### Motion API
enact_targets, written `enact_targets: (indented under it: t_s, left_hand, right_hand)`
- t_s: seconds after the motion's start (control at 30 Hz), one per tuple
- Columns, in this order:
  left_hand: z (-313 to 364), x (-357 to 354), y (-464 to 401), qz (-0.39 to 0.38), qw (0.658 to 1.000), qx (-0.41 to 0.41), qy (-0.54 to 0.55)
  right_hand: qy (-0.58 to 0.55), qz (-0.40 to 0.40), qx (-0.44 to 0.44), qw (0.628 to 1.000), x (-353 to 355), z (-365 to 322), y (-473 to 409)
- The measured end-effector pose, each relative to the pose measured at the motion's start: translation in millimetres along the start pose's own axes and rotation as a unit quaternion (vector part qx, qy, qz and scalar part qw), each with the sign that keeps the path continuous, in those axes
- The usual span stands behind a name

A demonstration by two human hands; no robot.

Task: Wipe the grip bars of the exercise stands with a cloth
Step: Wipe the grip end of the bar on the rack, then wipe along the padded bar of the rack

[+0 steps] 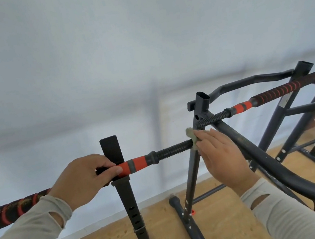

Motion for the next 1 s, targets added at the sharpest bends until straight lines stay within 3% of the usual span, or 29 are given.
enact_targets:
  t_s: [0.1, 0.23, 0.33, 0.47, 0.57, 0.67, 0.77, 0.87, 0.93, 1.0]
  left_hand:
    - [2, 1, 1, 0.001, 1.0, -0.001, -0.004]
    - [8, 2, 5, -0.002, 1.0, -0.002, -0.02]
    - [14, 6, 6, -0.019, 0.999, -0.006, -0.027]
    - [14, 25, 9, -0.041, 0.999, -0.003, -0.031]
    - [-4, 79, 34, 0.039, 0.999, -0.007, 0.002]
    - [-60, 134, 85, 0.092, 0.994, 0.053, 0.009]
    - [-125, 163, 137, 0.081, 0.987, 0.133, -0.032]
    - [-162, 165, 162, 0.014, 0.983, 0.147, -0.111]
    - [-174, 164, 167, -0.011, 0.981, 0.121, -0.153]
    - [-184, 159, 166, -0.029, 0.978, 0.076, -0.192]
  right_hand:
    - [-0.01, 0.002, -0.05, 0.999, 6, -29, -12]
    - [-0.06, -0.14, -0.013, 0.988, -15, -116, -37]
    - [-0.212, -0.195, -0.104, 0.952, -5, -136, -52]
    - [-0.388, -0.147, -0.321, 0.852, 18, -112, -54]
    - [-0.42, -0.129, -0.378, 0.815, 26, -113, -46]
    - [-0.447, -0.094, -0.385, 0.802, 37, -126, -44]
    - [-0.447, -0.061, -0.368, 0.813, 39, -153, -51]
    - [-0.385, -0.051, -0.304, 0.87, 30, -197, -65]
    - [-0.257, -0.073, -0.196, 0.944, 19, -237, -75]
    - [-0.093, -0.138, -0.077, 0.983, -11, -273, -71]
Point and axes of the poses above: each hand's wrist, its own y-axis away from the middle knuckle, its own x-axis out of the back of the hand, z = x × y, the point moved 7 cm from there along -y, towards the middle knuckle, and after that the axes turned 8 degrees about -x, right-handed, at the moved point
